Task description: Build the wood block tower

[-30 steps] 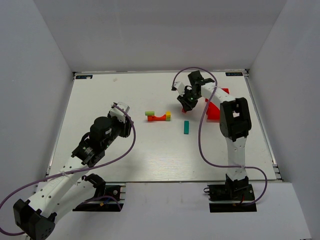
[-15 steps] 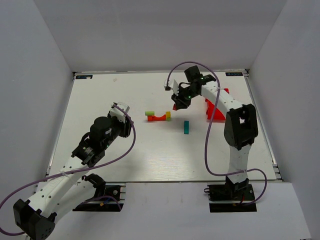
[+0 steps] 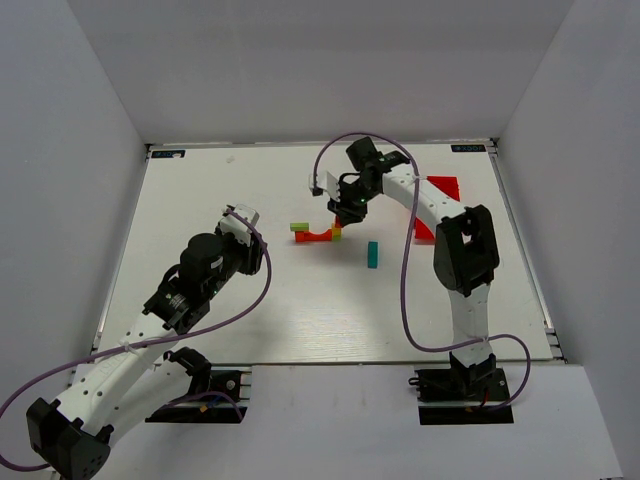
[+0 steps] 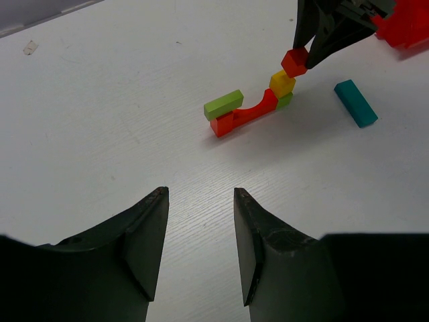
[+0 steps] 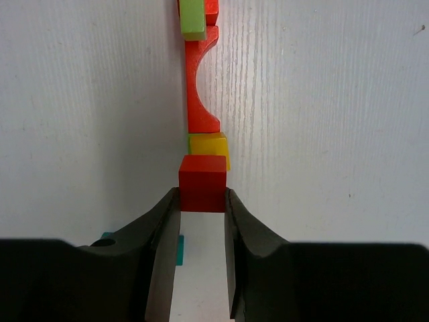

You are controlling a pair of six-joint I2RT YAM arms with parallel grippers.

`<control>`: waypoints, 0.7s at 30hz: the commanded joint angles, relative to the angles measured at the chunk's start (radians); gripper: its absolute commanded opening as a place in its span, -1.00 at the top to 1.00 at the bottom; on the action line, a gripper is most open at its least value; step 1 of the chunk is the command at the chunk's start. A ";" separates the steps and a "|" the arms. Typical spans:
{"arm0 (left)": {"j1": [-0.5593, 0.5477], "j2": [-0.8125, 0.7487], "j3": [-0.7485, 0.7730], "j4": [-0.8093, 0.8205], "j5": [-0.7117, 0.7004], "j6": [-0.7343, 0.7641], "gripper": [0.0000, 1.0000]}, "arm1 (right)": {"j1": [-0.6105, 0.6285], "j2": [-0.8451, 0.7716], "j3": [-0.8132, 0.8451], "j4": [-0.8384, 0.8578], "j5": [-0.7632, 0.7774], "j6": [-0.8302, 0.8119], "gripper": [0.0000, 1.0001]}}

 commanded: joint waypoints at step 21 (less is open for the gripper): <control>0.002 -0.005 0.007 0.000 0.013 -0.001 -0.08 | 0.046 0.034 0.070 -0.048 0.071 -0.118 0.85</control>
